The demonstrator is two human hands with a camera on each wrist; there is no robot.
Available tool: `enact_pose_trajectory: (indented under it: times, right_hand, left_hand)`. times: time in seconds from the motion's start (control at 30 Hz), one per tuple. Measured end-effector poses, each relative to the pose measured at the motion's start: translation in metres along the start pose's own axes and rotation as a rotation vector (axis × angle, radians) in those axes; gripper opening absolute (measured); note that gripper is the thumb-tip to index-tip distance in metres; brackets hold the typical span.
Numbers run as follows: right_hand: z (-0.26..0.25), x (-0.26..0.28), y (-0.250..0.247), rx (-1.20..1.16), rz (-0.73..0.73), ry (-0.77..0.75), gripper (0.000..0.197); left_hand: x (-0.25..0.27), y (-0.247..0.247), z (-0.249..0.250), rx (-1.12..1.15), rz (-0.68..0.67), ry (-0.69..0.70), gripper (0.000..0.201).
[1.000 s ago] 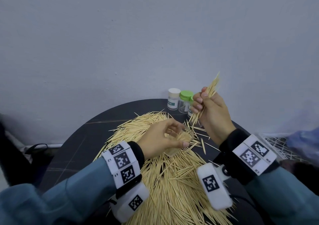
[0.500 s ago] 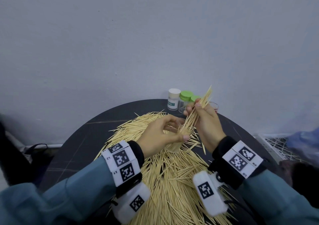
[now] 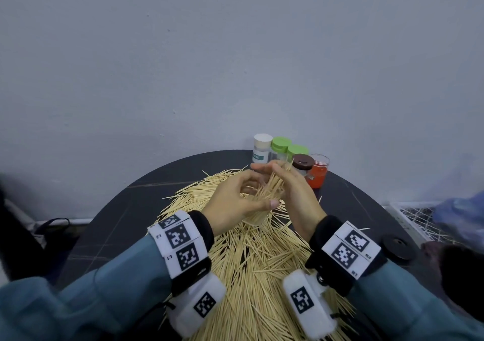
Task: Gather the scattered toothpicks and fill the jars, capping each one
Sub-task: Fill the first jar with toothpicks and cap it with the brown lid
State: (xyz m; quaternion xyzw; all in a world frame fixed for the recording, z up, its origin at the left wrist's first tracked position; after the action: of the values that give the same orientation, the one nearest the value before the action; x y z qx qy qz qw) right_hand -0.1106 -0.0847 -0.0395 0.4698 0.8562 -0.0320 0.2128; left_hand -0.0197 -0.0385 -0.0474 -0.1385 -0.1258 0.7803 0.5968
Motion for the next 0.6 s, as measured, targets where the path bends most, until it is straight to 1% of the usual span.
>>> enact_pose_trajectory:
  times: [0.13,0.23,0.3,0.43,0.47,0.53,0.6]
  right_hand:
    - [0.000,0.002,-0.004,-0.006,0.041,-0.014,0.041]
    - [0.005,0.004,-0.004,0.098,0.019,0.013,0.038]
    - [0.006,0.004,-0.002,0.128,-0.011,0.034,0.038]
    - [-0.002,0.000,-0.005,0.100,0.011,0.031,0.055]
    - [-0.003,0.000,-0.007,0.111,0.021,0.034,0.056]
    - [-0.004,0.000,-0.008,0.168,0.011,0.042,0.049]
    - [-0.001,0.003,-0.005,0.220,-0.028,0.058,0.042]
  left_hand:
    - [0.001,0.001,0.002,0.005,-0.004,0.004,0.052]
    - [0.000,-0.002,0.002,0.034,0.014,0.000,0.049]
    - [0.000,-0.005,0.002,0.037,0.023,-0.009,0.049]
    - [0.003,-0.005,0.007,-0.052,0.019,0.017,0.052]
    - [0.003,-0.004,0.008,-0.066,0.013,0.020,0.052]
    - [0.003,-0.003,0.008,-0.072,0.007,0.025,0.053]
    - [0.003,-0.005,0.010,-0.072,0.022,0.029,0.056]
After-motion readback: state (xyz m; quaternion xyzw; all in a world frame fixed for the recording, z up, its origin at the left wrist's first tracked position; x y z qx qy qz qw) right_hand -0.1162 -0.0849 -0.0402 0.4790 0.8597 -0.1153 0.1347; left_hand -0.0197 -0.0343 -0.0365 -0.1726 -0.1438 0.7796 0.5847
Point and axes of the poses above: each hand's wrist, its own x-axis away from the middle knuckle, its own y-axis out of the palm, z = x × y, the point moved 9 cm from there along -x, towards the middle knuckle, and after that the axes turned 11 degrees about -y, right-handed, at the moved point
